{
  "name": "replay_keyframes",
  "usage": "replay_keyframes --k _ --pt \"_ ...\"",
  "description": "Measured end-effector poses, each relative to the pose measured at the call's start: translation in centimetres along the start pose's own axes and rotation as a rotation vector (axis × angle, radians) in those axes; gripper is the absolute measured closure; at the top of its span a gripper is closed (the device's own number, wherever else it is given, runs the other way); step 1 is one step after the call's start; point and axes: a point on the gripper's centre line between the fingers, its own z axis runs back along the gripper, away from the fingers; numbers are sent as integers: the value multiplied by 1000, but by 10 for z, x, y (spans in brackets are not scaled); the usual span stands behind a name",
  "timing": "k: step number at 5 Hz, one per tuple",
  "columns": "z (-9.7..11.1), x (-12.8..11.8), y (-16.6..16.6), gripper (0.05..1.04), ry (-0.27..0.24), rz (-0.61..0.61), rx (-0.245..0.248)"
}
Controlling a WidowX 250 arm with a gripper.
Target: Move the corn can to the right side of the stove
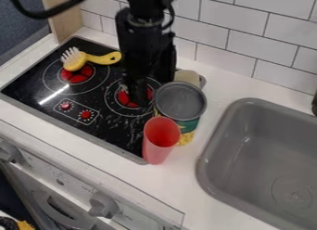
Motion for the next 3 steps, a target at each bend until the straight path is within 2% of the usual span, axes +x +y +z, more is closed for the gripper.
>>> replay_keyframes --k 1,2,3 --pt "26 3 0 83 -7 22 -47" --pt "56 5 -6 83 -12 35 -122" --pt "61 8 -4 83 -34 34 -125"
